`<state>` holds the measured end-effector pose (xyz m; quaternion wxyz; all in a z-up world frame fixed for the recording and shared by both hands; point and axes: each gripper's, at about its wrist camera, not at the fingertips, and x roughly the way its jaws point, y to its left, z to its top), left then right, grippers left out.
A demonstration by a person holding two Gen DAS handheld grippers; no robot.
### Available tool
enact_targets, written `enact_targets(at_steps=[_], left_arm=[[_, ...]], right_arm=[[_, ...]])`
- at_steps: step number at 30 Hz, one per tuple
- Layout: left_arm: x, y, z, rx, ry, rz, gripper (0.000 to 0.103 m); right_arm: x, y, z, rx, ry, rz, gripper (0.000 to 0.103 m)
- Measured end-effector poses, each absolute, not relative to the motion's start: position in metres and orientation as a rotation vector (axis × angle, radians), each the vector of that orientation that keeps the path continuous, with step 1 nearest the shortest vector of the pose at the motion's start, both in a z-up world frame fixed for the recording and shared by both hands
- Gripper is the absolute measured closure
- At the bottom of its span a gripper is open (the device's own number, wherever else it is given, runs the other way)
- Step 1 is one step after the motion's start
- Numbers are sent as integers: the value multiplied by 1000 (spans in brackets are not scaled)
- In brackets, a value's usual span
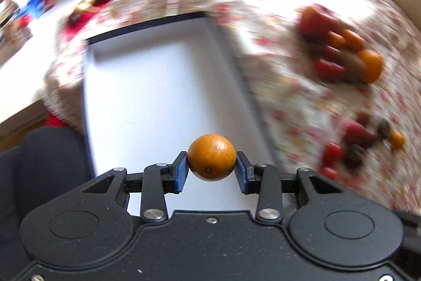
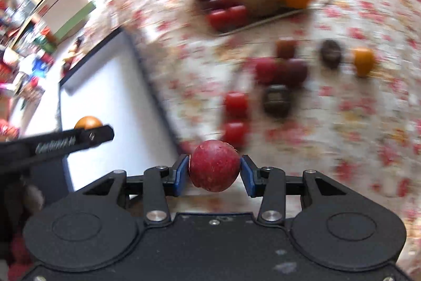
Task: Organize fruits
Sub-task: 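Lower the orange into the box and open the left gripper while the right drops the plum in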
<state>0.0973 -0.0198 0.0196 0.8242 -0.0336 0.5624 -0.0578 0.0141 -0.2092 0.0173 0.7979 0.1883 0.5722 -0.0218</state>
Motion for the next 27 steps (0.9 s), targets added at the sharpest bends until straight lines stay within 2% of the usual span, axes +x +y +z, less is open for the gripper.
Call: enact_targets(at_steps=[5, 10, 22, 27], left_arm=[[109, 26, 5, -163, 1230, -34, 57], [106, 39, -4, -157, 1205, 22, 57], [118, 45, -20, -188, 1287, 61, 56], [121, 40, -17, -172, 1260, 63, 57]], right_arm=[[46, -147, 5, 375, 1282, 30, 58], [63, -113, -6, 349, 1322, 11, 58], [74, -106, -26, 308, 1344, -68, 58], [78, -109, -32, 315, 1345, -77, 58]])
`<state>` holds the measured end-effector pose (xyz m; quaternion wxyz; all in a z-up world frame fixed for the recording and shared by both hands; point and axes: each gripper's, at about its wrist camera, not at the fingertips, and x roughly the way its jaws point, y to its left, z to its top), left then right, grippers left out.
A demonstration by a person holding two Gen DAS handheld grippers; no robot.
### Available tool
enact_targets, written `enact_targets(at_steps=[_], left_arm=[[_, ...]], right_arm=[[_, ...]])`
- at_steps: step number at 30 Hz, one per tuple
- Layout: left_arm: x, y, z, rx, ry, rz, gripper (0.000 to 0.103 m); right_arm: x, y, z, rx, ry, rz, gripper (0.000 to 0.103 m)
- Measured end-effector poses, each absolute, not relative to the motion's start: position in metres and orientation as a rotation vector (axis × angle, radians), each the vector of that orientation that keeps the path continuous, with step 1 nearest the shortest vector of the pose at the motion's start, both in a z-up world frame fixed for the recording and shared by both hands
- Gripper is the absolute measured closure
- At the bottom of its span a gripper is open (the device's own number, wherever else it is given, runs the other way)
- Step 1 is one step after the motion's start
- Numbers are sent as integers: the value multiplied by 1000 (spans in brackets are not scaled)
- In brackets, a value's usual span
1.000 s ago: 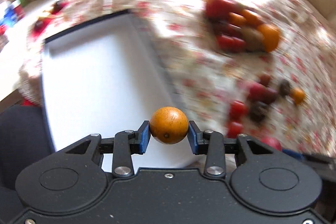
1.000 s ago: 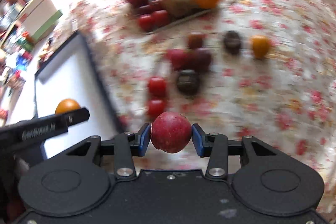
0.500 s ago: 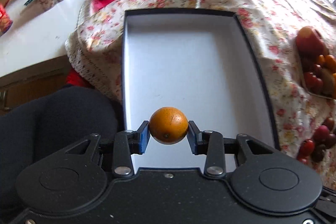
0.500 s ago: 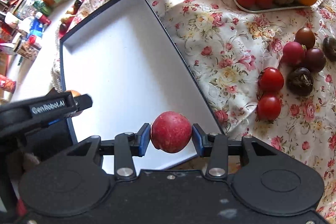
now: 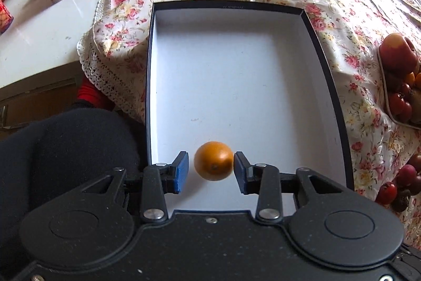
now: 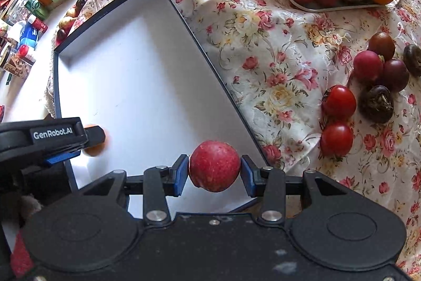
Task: Organize fruits
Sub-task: 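Lower the orange into the box and open the left gripper while the right drops the plum in, then move both tools back toward the loose fruits on the cloth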
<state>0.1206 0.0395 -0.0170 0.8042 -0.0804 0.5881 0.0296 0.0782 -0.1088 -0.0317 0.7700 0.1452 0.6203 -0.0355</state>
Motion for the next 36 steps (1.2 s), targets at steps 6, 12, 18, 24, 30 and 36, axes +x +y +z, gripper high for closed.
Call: enact_targets(at_steps=[6, 12, 18, 24, 30, 36], left_arm=[[124, 43, -18, -208, 1264, 64, 57], [124, 43, -19, -201, 1269, 67, 57], [123, 41, -20, -184, 1269, 70, 57], [121, 43, -20, -191, 1266, 74, 57], [118, 43, -18, -189, 1253, 73, 57], [117, 41, -18, -168, 1253, 64, 57]], right_arm=[[82, -112, -39, 329, 1357, -76, 57], [81, -114, -36, 317, 1335, -72, 56], [77, -115, -32, 317, 1331, -67, 56], [73, -114, -34, 304, 1335, -62, 55], [66, -118, -24, 324, 1311, -42, 55], [54, -127, -13, 339, 1282, -34, 55]])
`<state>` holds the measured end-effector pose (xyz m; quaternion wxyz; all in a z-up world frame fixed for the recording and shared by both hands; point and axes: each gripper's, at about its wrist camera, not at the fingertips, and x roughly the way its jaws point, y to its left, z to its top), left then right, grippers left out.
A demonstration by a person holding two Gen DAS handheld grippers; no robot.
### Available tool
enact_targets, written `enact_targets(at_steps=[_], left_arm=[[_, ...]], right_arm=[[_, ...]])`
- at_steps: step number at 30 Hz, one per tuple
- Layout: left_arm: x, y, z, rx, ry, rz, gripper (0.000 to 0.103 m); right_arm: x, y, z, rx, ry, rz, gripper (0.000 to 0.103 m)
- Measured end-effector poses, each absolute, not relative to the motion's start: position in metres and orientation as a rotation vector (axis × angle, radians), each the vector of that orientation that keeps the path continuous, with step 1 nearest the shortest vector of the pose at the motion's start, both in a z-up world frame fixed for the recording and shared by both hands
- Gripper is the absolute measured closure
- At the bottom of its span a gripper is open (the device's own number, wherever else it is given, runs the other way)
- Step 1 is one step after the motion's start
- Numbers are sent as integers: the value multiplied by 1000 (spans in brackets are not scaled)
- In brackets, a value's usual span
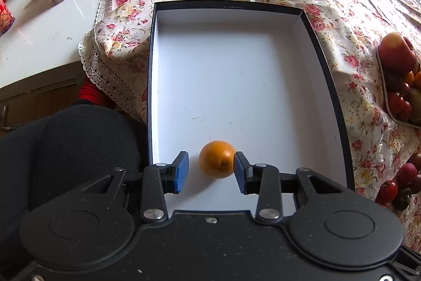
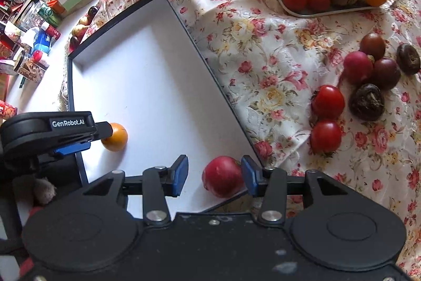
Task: Organize fruits
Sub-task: 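Move both tools back toward the loose fruits on the cloth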
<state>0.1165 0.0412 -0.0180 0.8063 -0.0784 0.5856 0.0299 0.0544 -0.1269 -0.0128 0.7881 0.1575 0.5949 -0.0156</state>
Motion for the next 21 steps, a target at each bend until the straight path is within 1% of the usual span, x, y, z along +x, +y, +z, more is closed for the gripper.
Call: enact_targets(at_steps=[9, 21], left_arm=[[113, 27, -25, -123, 1299, -24, 57], [106, 7, -26, -28, 1297, -84, 57]], right_arm=[[34, -167, -11, 379, 1287, -112, 55], [8, -276, 4, 515, 1186, -360, 55]])
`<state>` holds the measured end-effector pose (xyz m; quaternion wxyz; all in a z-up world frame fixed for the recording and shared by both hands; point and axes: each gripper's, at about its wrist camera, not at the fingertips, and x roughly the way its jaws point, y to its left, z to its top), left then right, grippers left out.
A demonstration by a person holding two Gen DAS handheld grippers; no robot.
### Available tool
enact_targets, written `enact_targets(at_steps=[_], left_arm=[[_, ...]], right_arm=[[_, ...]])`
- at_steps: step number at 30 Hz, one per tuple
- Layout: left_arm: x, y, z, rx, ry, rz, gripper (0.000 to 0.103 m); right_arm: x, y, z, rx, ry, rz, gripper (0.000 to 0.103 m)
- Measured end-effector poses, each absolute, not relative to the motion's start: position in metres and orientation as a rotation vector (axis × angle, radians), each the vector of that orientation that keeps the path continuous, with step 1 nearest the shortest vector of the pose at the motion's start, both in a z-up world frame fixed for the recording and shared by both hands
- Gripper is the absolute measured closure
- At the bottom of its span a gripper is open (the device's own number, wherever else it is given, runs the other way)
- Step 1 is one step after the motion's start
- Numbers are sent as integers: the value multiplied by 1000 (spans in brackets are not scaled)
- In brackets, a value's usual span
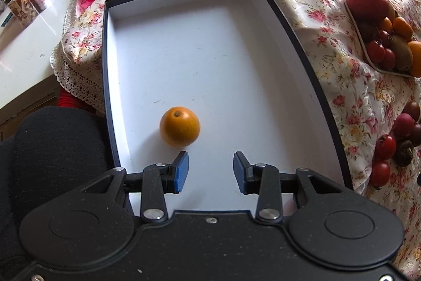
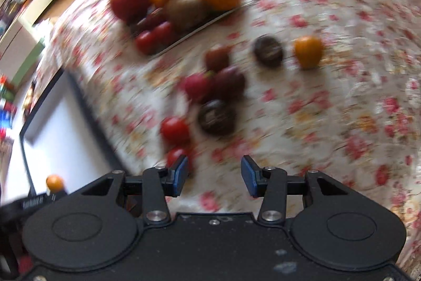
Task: Organize fruits
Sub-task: 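Move both tools back toward the loose fruits on the cloth, then grasp the red tomato with the left gripper while the right grasps an orange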
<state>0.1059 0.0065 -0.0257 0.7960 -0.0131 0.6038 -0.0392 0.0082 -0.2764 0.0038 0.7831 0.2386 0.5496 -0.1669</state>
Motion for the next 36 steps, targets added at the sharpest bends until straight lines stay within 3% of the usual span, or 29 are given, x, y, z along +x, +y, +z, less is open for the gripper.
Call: enact_targets(at_steps=[10, 24, 36], left_arm=[[101, -25, -3, 9, 1262, -182, 57], [97, -127, 23, 105, 1213, -410, 57], [97, -179, -5, 189, 1251, -474, 57]], right_arm=[[0, -358, 7, 615, 1141, -484, 55], [14, -415, 12, 631, 1085, -518, 55], [45, -426, -11, 623, 1114, -486, 55]])
